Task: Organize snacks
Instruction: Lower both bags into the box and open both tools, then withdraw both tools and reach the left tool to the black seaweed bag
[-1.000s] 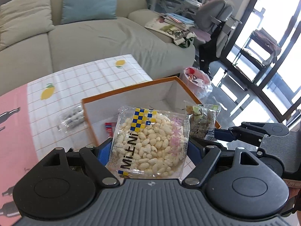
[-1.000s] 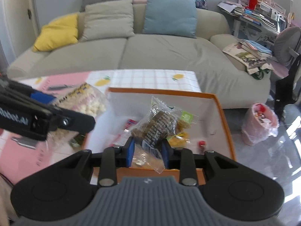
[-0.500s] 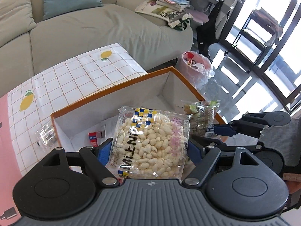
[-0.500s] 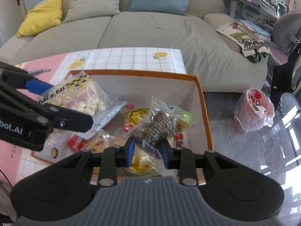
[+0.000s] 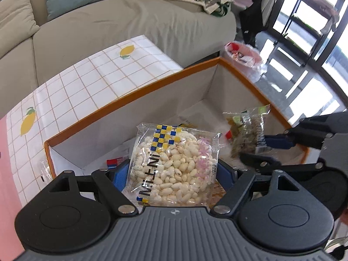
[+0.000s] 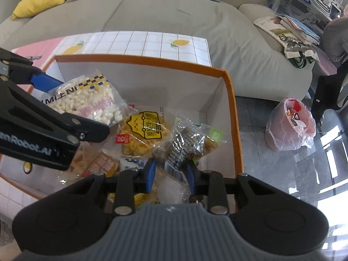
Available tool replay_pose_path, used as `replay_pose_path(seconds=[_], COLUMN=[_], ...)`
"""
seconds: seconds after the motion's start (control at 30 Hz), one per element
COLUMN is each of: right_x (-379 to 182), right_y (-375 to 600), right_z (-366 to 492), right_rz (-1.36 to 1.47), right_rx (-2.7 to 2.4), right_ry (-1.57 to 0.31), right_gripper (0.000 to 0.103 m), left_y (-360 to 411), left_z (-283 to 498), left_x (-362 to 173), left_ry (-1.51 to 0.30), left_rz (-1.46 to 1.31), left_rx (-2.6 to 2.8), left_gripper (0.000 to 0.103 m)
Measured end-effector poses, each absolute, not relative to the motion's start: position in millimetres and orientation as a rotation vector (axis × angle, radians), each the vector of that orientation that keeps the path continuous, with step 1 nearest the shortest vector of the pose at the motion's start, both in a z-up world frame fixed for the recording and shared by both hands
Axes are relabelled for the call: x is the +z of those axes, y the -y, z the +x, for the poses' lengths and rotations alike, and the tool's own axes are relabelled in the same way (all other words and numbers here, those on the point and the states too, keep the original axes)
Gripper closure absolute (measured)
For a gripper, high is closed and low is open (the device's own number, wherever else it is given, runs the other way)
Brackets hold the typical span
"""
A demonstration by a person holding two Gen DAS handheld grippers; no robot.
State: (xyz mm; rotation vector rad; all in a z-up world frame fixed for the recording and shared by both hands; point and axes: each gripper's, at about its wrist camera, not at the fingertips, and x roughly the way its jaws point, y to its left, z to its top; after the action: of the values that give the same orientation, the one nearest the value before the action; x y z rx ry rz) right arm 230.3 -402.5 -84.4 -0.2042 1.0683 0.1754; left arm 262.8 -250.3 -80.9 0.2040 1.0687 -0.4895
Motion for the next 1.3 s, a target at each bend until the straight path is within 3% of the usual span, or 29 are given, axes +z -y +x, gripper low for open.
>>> replay_pose_path(seconds=[0.4, 0.5, 0.63, 0.7, 0.77, 1.3], right_x=[-106, -103, -97, -93, -89, -26], right_y=[396, 396, 395, 397, 398, 396], right_z=[249, 248, 246, 247, 245, 195], right_rz=[-0.285, -0.291, -0.301, -0.295, -0.288, -0.102], right_rx=[0.147, 0.145, 0.124, 0.115, 0.104, 0.000], right_ry=[-1.106, -1.096, -1.085, -1.078, -1.072, -0.918], right_gripper=[0.075, 0.074, 0.056, 0.055, 0.045, 0.037], left_y=[254, 250, 245, 241, 238, 190], left_z=[268, 268, 267, 267, 265, 235], left_x=[-100, -98, -91, -84, -76, -17], left_ry=[-1.098, -1.099, -1.092, -1.067, -1.054, -1.024], left_rz=[0.234, 0.208, 0.177, 0.166, 0.134, -0.187], left_rx=[-0.506, -0.509, -0.516, -0.501, -0.509, -0.555], left_gripper=[0.010, 0.006, 0.000, 0.000, 0.000, 0.000])
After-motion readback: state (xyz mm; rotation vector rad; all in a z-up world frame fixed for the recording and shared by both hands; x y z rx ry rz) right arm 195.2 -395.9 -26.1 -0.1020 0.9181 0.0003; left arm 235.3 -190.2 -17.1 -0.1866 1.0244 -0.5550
